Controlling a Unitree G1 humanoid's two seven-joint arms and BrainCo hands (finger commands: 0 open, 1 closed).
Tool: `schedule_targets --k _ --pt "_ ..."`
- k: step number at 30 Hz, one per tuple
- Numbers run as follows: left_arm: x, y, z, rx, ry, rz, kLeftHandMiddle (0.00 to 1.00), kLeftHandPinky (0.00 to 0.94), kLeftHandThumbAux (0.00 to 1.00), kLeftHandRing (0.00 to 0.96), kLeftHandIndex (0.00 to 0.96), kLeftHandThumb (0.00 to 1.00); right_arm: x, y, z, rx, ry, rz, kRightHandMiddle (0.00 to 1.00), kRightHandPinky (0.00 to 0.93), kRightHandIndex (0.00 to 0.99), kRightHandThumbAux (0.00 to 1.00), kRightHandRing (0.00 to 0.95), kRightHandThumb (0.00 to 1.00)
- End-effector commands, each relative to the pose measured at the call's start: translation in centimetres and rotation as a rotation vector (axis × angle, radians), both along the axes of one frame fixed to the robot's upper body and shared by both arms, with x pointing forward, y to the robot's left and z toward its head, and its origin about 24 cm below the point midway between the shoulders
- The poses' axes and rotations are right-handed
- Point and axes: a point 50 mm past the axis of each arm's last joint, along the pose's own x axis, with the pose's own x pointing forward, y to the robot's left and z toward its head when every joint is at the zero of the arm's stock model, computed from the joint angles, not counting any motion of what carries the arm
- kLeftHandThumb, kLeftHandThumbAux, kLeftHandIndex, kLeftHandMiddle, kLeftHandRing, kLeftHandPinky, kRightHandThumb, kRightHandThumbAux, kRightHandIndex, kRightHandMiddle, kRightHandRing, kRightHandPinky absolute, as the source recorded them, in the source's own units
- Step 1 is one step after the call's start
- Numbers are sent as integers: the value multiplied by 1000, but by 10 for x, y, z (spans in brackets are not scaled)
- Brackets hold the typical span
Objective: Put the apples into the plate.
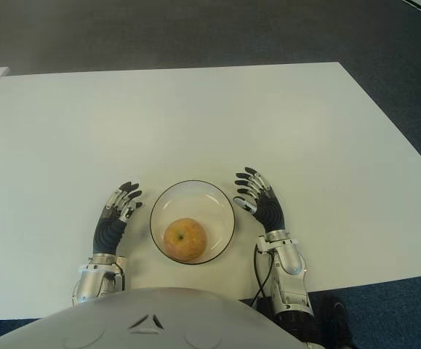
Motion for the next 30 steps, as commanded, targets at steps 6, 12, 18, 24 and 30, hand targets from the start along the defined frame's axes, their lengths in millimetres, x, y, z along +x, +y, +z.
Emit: schedule_targets --k 6,12,18,24,30 --pt "-13 4 -17 3 126 2 192 285 571 220 150 136 -15 0 -23 19 139 -23 272 327 152 668 290 281" --pt "-12 4 -17 -5 122 5 200 294 558 230 169 135 -14 0 -24 20 139 -28 278 330 151 671 294 282" --pt "-12 4 -18 9 123 13 193 277 547 219 166 130 -15 -1 -24 23 144 -30 279 329 152 666 296 279" --pt "-12 4 -17 16 116 17 176 252 541 201 155 128 -15 -1 -24 23 147 -33 275 329 152 663 294 273" --pt "-12 4 -16 32 107 32 155 242 535 180 132 124 -15 -2 -24 20 151 -36 271 326 146 667 290 272"
